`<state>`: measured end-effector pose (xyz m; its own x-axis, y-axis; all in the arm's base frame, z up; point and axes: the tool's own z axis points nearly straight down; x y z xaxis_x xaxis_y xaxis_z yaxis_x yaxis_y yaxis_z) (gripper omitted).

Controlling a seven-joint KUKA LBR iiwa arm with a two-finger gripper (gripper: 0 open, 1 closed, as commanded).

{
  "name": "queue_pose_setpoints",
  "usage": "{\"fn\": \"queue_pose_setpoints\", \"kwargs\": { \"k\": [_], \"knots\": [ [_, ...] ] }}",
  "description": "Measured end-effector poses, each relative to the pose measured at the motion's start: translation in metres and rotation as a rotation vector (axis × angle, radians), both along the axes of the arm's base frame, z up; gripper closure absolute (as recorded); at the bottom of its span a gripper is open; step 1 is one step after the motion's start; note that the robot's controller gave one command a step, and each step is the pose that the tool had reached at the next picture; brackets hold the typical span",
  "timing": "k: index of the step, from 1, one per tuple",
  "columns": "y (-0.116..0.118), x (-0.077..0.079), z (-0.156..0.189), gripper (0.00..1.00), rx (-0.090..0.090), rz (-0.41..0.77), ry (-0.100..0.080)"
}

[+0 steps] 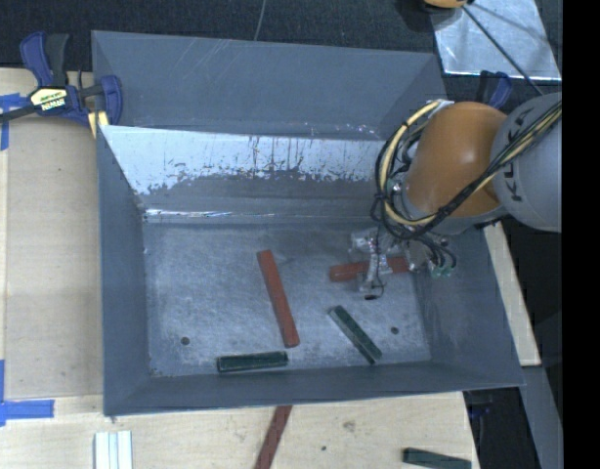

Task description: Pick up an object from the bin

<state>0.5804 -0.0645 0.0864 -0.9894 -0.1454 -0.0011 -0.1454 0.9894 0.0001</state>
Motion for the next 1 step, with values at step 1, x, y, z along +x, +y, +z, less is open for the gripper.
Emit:
{"fn": "queue_pose_setpoints", "kwargs": {
  "k": [1],
  "knots": [
    [-0.0021,-0.0139,0.0475,1.0,0.001,-0.001,0.006]
  ]
}}
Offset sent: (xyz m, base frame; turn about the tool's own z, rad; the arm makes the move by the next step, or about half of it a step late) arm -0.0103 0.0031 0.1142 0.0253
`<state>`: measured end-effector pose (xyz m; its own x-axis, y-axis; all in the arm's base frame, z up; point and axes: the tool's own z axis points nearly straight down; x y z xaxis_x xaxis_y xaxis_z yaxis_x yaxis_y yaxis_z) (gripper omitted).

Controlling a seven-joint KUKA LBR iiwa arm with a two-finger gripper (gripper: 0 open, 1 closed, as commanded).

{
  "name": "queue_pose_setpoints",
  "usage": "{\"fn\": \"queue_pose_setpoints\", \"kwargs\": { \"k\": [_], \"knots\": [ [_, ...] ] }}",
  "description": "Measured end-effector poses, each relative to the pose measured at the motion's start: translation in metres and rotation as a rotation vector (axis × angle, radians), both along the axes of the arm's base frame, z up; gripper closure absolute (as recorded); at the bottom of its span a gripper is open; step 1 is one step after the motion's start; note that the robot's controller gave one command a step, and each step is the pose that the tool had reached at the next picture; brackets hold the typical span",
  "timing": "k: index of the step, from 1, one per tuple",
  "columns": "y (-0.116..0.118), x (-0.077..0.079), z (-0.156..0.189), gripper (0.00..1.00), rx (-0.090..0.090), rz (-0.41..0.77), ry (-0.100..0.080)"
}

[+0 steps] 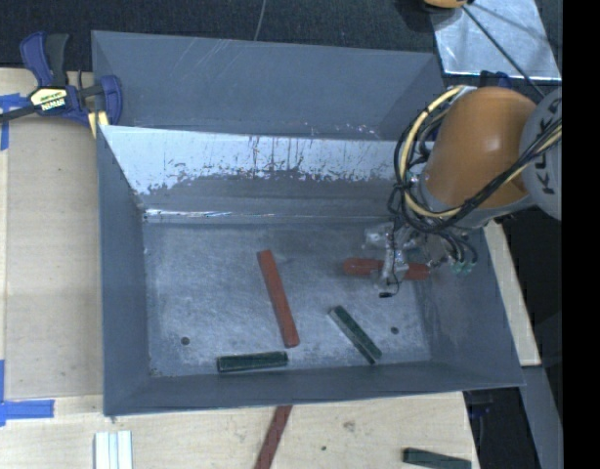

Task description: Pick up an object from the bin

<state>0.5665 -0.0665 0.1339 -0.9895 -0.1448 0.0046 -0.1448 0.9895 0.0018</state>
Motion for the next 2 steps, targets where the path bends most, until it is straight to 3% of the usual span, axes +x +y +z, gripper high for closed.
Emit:
{"fn": "queue_pose_setpoints", "kwargs": {
  "k": [1,2],
  "knots": [
    [0.003,0.003,0.054,1.0,-0.001,-0.018,-0.007],
    [0.002,-0.004,0.082,1.0,-0.002,-0.027,-0.013]
  ]
}}
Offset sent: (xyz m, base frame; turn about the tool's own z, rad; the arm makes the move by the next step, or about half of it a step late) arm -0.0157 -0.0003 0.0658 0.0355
